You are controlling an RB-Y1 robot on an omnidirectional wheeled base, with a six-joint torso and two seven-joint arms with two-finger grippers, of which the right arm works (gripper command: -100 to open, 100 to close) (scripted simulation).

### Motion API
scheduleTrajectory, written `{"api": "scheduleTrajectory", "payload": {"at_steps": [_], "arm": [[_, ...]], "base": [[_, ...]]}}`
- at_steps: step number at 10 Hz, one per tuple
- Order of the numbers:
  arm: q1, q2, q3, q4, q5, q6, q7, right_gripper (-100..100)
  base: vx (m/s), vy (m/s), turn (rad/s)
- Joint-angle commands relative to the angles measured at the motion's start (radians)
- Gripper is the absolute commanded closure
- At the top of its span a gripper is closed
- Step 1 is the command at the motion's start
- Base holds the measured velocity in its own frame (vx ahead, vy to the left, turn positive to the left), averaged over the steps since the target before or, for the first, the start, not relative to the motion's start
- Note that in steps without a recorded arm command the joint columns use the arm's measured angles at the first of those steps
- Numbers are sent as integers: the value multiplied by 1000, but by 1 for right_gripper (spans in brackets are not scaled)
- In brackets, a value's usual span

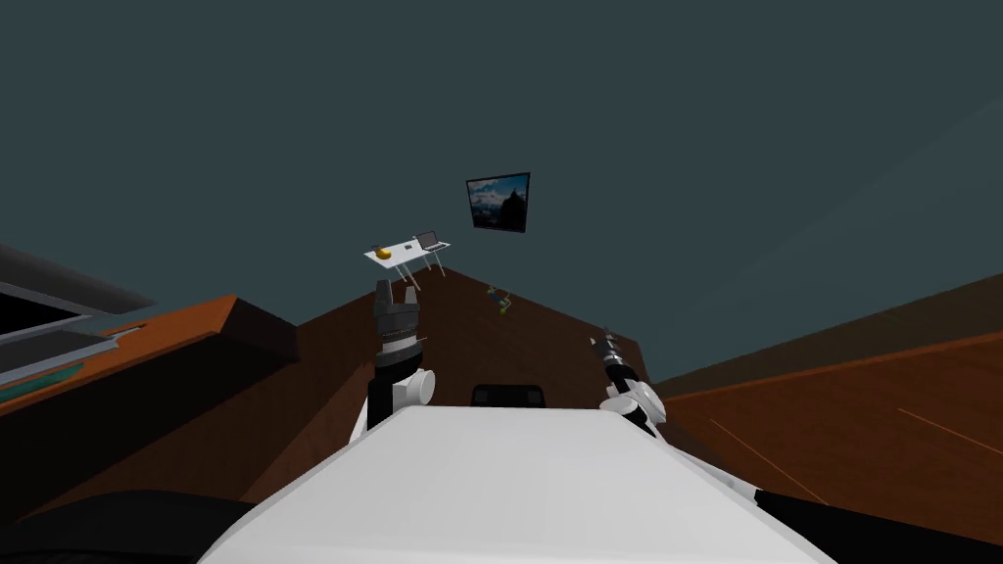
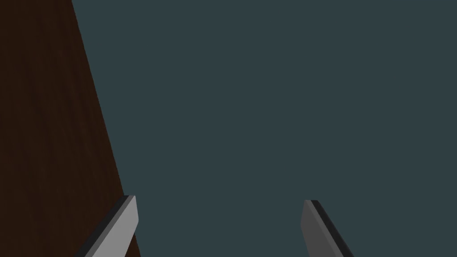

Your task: Push the door open

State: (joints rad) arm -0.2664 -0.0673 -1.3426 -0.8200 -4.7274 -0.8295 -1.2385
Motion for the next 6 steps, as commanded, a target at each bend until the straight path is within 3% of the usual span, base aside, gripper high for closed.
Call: {"api": "scheduleTrajectory", "payload": {"at_steps": [1, 6], "arm": [[-6, 1, -12, 13, -42, -5, -11, -100], [-25, 8, -43, 47, -155, -16, -40, -100]], "base": [[-25, -15, -170], [-21, -17, -211]]}}
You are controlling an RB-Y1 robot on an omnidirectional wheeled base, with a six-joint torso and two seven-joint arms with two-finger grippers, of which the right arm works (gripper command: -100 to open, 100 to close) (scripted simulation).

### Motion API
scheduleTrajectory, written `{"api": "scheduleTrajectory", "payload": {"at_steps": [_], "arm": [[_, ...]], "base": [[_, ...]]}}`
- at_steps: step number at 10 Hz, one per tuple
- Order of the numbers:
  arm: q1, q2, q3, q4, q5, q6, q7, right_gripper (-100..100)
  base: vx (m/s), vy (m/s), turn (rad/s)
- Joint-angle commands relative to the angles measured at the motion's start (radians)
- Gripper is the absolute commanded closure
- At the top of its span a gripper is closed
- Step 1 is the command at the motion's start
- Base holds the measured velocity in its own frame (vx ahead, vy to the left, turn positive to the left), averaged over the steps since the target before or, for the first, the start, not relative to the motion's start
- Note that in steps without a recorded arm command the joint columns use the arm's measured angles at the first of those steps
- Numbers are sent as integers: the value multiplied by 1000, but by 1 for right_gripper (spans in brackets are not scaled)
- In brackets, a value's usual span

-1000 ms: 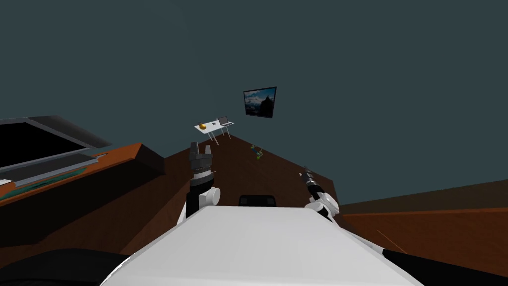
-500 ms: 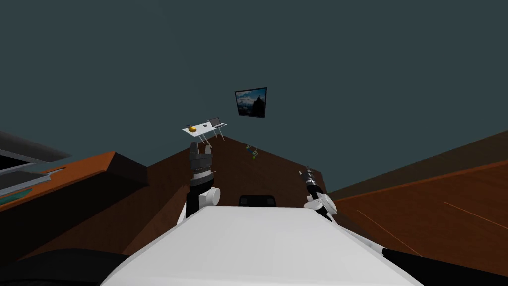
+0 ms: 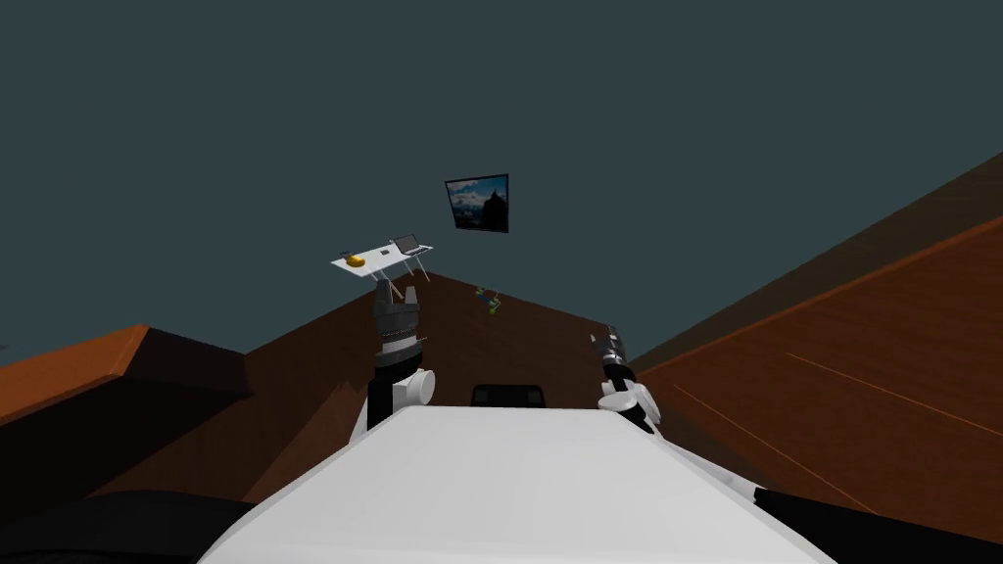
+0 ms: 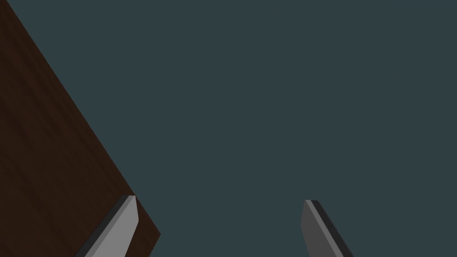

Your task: Push the door open

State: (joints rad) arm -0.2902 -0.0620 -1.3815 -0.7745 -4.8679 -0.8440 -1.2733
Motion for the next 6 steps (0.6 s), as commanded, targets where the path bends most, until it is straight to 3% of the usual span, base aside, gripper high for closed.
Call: {"api": "scheduleTrajectory", "payload": {"at_steps": [1, 6], "arm": [[-5, 4, -10, 9, -37, -4, -11, -100], [-24, 11, -41, 43, -149, -15, -39, -100]], "base": [[-20, -15, -209], [-18, -17, -203]]}}
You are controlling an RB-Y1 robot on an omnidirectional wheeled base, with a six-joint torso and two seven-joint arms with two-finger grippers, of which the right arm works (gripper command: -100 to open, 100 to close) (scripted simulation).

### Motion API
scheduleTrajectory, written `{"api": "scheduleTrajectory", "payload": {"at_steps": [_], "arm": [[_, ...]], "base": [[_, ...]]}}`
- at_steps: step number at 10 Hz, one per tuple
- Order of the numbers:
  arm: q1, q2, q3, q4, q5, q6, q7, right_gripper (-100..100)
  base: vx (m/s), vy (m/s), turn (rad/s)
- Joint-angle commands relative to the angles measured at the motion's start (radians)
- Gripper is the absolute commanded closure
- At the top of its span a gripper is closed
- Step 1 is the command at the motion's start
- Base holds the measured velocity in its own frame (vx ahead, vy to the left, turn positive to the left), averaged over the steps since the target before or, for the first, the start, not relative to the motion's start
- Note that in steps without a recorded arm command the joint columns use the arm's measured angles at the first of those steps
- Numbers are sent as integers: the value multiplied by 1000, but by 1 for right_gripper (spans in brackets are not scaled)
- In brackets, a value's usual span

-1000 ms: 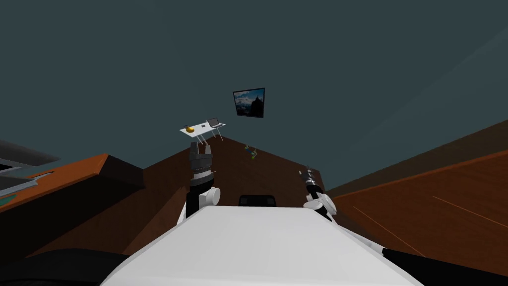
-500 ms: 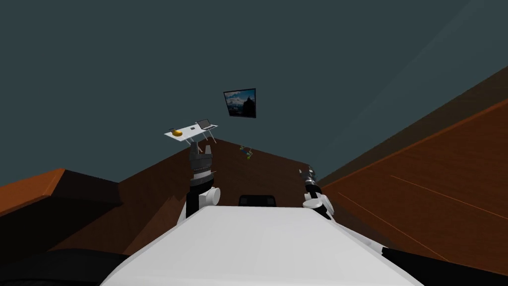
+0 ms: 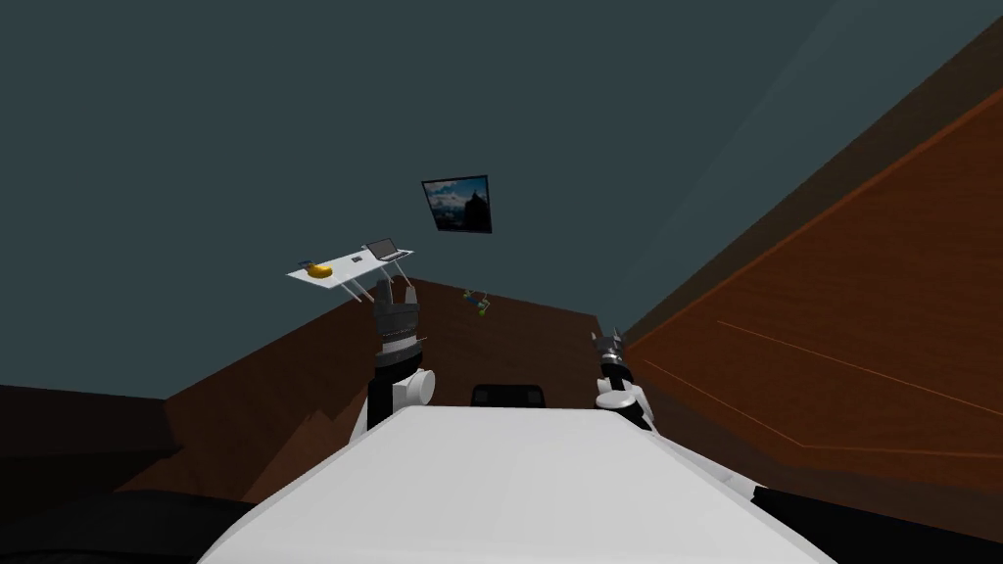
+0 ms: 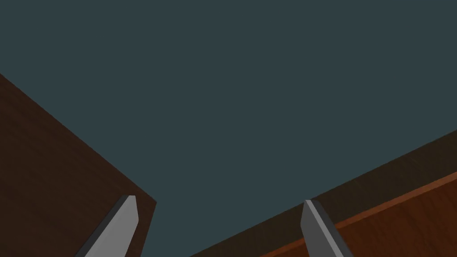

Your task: Push the door open

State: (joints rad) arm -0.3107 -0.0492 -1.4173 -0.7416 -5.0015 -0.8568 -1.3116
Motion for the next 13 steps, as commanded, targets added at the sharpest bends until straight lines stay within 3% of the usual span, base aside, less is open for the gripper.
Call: {"api": "scheduleTrajectory", "payload": {"at_steps": [1, 13], "arm": [[-8, 0, -11, 17, -38, -4, -7, -100], [-47, 17, -75, 87, -270, -27, -66, -100]], "base": [[-19, -18, -195], [-12, -17, -203]]}}
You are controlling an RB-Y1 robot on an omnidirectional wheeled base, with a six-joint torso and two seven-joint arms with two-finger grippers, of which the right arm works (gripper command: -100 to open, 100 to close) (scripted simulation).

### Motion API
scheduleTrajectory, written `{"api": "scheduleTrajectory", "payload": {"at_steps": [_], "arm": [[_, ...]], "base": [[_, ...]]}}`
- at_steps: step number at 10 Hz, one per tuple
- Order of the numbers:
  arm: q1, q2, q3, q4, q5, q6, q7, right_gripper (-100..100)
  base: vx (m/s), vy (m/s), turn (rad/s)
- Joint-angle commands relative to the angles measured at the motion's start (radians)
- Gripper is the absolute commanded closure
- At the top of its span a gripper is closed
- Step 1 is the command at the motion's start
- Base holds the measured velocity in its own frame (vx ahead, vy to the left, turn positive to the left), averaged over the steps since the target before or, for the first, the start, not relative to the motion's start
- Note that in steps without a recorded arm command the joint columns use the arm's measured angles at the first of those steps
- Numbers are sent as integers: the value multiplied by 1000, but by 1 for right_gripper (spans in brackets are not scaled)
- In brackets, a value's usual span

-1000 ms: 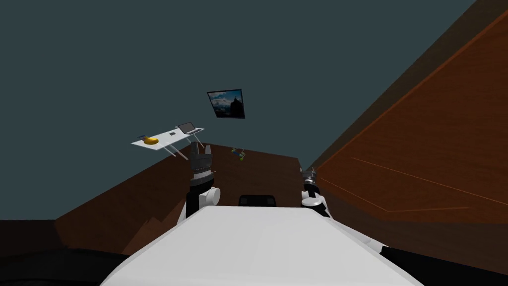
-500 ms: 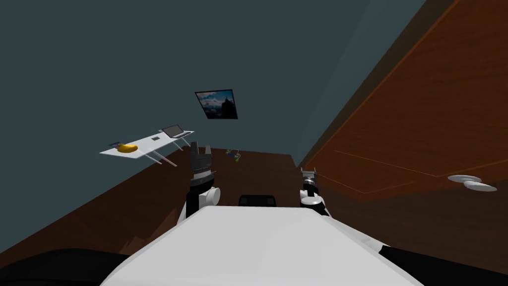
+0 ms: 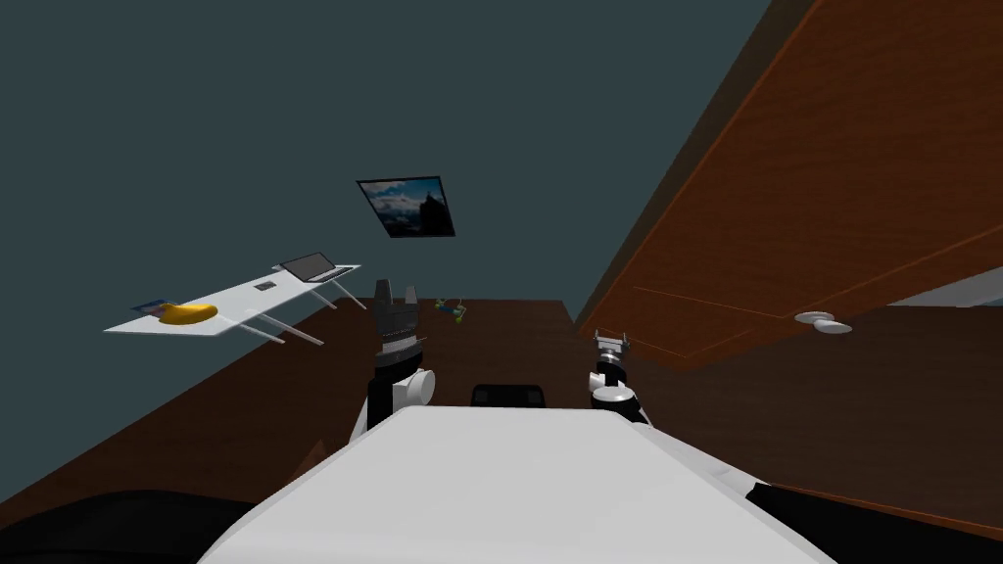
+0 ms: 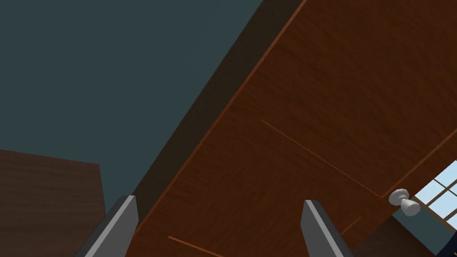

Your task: Push the door open

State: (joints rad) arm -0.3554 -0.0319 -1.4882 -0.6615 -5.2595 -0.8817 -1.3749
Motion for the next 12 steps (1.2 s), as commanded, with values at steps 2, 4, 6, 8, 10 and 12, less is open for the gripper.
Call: {"api": "scheduleTrajectory", "payload": {"at_steps": [2, 4, 6, 8, 10, 12], "arm": [[-8, 2, -14, 17, -48, -5, -11, -100], [-14, 5, -23, 28, -84, -9, -20, -100], [-21, 8, -33, 39, -120, -12, -30, -100], [-26, 11, -43, 49, -154, -16, -38, -100], [-33, 15, -53, 61, -192, -19, -48, -100], [-41, 21, -67, 76, -242, -24, -60, -100]], "base": [[-9, -18, -187], [-8, -19, -192], [-8, -20, -201], [-6, -17, -207], [-7, -20, -258], [-8, -24, -327]]}}
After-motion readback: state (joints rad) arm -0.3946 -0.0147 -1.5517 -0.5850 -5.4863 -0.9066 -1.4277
